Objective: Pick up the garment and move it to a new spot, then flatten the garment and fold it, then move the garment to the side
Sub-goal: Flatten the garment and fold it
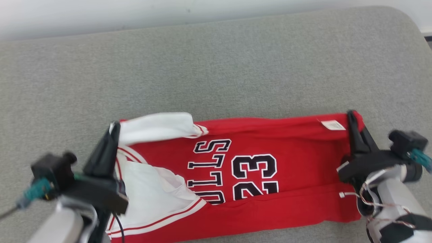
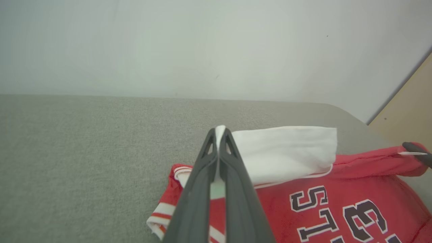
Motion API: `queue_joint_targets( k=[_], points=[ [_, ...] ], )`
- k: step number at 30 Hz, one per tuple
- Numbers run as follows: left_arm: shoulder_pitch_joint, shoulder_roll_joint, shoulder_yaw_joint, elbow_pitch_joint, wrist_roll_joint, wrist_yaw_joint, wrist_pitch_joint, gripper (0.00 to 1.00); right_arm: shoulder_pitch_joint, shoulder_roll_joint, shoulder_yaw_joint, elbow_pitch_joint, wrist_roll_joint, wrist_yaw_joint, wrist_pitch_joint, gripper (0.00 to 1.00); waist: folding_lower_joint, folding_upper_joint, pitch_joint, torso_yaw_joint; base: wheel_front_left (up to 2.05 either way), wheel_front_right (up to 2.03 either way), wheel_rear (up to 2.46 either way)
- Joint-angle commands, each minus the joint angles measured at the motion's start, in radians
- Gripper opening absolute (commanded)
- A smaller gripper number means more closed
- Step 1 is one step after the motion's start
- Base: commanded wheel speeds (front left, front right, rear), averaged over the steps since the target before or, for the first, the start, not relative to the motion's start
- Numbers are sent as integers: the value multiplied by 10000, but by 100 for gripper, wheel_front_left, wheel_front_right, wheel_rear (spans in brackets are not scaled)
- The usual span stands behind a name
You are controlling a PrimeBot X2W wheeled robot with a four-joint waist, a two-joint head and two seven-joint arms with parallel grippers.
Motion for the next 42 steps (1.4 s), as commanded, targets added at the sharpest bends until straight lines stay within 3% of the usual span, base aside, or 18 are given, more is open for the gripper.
queue_joint_targets(
  k=[1, 12, 21, 22, 23, 24, 25, 26, 33, 42],
  points=[
    [413, -152, 121, -124, 144, -27, -30, 0, 281, 44, -71, -65, 153, -25, -42, 0, 3, 2, -108, 118, 0, 0, 0],
    [2588, -1572, 1121, 121, 861, -492, -31, 0, 1764, 223, -375, -925, 581, -25, -44, 0, 3, 2, -355, 248, 0, 0, 0],
    [3290, -2338, 1859, 747, 1648, -780, -33, 0, 2315, 278, -496, -1041, 489, -25, -44, 0, 3, 2, -523, 260, 0, 0, 0],
    [3320, -2438, 1954, 850, 1774, -778, -32, 0, 2345, 284, -506, -1004, 496, -25, -44, 22, 3, 2, -553, 263, 0, 0, 0],
    [3346, -2536, 2077, 925, 1912, -768, -33, 6, 2374, 290, -522, -991, 504, -25, -44, 90, 3, 2, -581, 265, 0, 0, 0],
    [3396, -2627, 2167, 995, 2032, -771, -32, 56, 2396, 307, -527, -1021, 558, -25, -44, 100, 3, 2, -612, 266, 0, 0, 0],
    [3460, -2703, 2300, 1039, 2144, -789, -32, 94, 2410, 311, -532, -1102, 619, -25, -44, 100, 3, 2, -653, 261, 0, 0, 0],
    [3522, -2769, 2460, 1073, 2271, -798, -32, 100, 2426, 286, -557, -1227, 676, -25, -44, 100, 3, 2, -684, 255, 0, 0, 0],
    [4003, -3595, 4088, 566, 3671, -992, -32, 100, 2840, 127, -879, -1714, 714, -25, -43, 100, 3, 2, -934, 275, 0, 0, 0],
    [4636, -4398, 5580, -636, 6439, -1021, -32, 100, 2711, 84, -556, -59, 657, -25, 23, 100, 3, 2, -1177, 572, 0, 0, 0]
  ],
)
